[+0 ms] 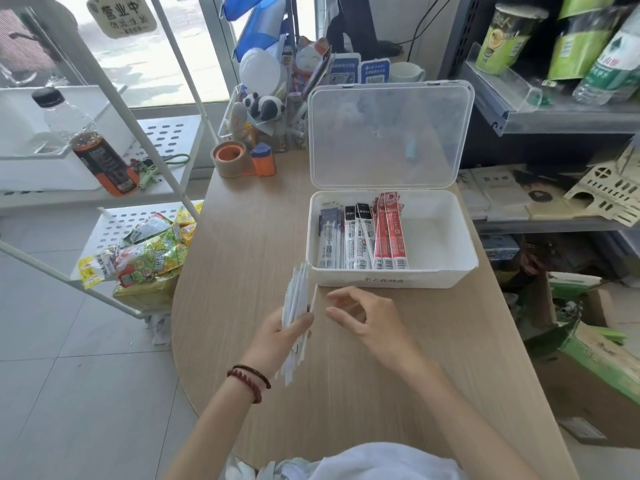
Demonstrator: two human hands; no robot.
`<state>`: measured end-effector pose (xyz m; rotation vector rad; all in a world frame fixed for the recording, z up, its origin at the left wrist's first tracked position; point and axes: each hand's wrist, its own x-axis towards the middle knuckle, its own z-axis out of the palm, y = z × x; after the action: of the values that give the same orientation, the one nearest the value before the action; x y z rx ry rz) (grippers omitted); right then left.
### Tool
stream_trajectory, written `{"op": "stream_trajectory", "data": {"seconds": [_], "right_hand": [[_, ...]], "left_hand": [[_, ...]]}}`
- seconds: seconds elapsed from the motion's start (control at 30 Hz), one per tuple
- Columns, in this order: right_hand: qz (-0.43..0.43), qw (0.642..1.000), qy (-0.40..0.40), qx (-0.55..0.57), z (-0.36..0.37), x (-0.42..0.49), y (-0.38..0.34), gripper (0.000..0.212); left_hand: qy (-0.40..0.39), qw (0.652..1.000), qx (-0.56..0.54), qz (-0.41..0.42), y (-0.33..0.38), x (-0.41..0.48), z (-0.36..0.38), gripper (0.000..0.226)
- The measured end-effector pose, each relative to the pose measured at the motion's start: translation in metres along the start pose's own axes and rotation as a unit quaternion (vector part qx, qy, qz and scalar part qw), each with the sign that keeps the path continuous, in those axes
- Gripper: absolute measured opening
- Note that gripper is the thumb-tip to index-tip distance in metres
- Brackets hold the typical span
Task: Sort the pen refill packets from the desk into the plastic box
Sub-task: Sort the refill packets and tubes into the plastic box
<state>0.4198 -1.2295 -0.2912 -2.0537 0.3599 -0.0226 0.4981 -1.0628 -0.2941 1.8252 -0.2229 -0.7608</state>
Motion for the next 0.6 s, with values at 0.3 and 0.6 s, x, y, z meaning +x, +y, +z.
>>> {"op": "stream_trajectory", "data": {"seconds": [0.3,0.6], "right_hand": [[0.038,0.986,0.1,0.125,-0.04,-0.005,-0.005,0.014],[0.114,0.94,0.159,0.279,-0.084,0.005,0.009,0.012]], "left_hand": [[-0.056,0.99,-0.122,0.043,0.047,0.017,0.05,0.022],[-0.093,0.993,-0.016,0.07,0.086,0.057,0.082,0.018]]}}
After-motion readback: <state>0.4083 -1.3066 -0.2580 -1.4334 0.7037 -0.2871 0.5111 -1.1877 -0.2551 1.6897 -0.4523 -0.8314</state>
